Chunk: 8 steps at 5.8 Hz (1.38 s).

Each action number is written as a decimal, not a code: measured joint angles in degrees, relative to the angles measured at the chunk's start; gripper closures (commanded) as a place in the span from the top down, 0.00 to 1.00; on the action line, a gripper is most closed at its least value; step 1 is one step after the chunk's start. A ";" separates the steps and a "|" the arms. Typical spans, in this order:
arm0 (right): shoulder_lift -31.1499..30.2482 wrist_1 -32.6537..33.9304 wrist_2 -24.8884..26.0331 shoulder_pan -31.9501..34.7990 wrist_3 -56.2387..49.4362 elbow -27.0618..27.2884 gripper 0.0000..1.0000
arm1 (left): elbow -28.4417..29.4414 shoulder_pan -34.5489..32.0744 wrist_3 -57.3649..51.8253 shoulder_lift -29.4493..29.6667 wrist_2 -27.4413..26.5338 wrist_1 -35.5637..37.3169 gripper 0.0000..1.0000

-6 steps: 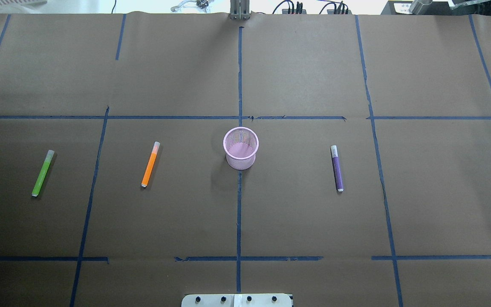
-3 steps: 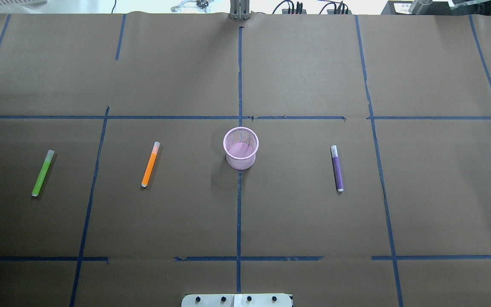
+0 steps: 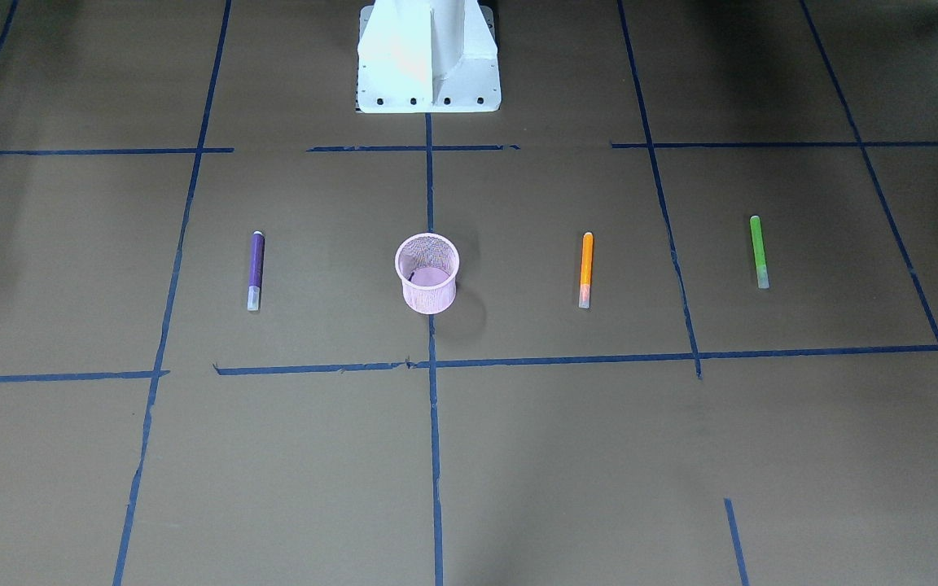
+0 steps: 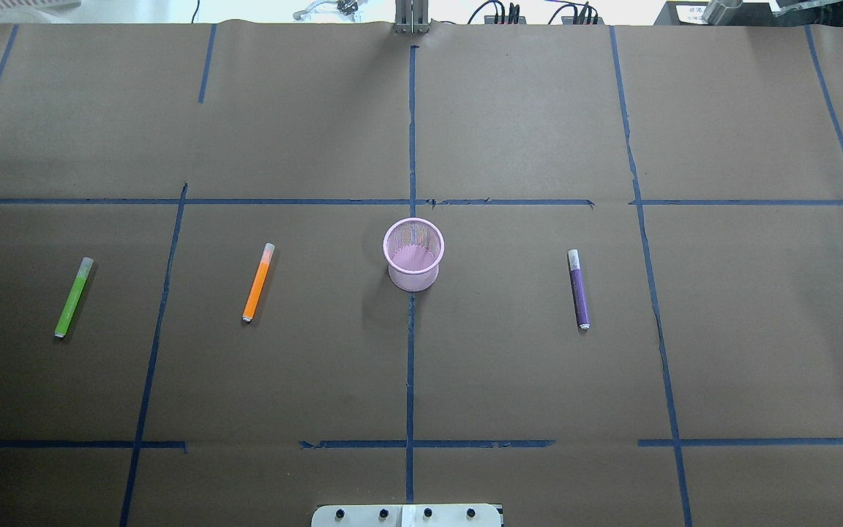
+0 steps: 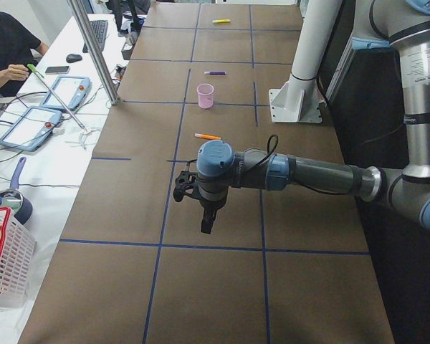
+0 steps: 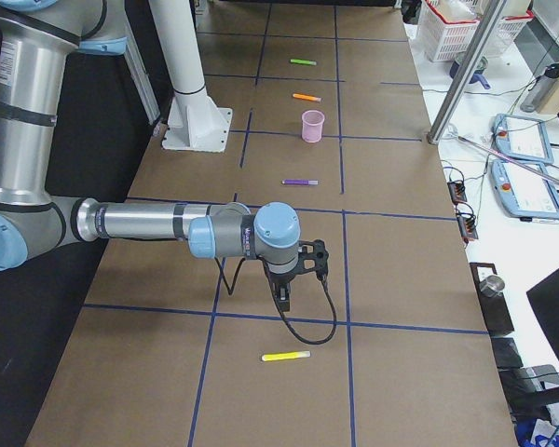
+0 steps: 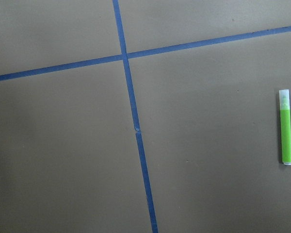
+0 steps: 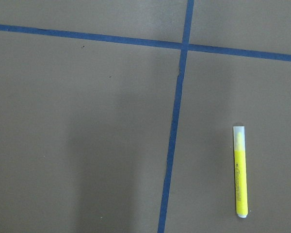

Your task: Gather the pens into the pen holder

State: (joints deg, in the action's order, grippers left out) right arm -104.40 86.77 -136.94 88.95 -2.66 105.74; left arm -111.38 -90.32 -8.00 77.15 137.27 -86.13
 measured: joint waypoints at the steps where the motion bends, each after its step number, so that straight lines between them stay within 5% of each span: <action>1: -0.04 -0.02 -0.11 -0.02 0.07 -0.01 1.00 | 0.05 2.51 0.11 1.13 0.07 0.05 1.00; 5: 0.23 -0.03 -0.34 -0.09 0.08 0.08 1.00 | 7.13 21.41 15.01 13.63 -0.36 0.22 1.00; 8: 0.24 0.03 -0.35 -0.09 0.33 -0.08 1.00 | 14.82 28.06 25.34 20.34 -0.73 0.23 1.00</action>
State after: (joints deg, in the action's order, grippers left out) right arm -104.15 86.81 -137.28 88.86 -2.32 105.66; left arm -96.55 -62.26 17.35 97.50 136.54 -85.90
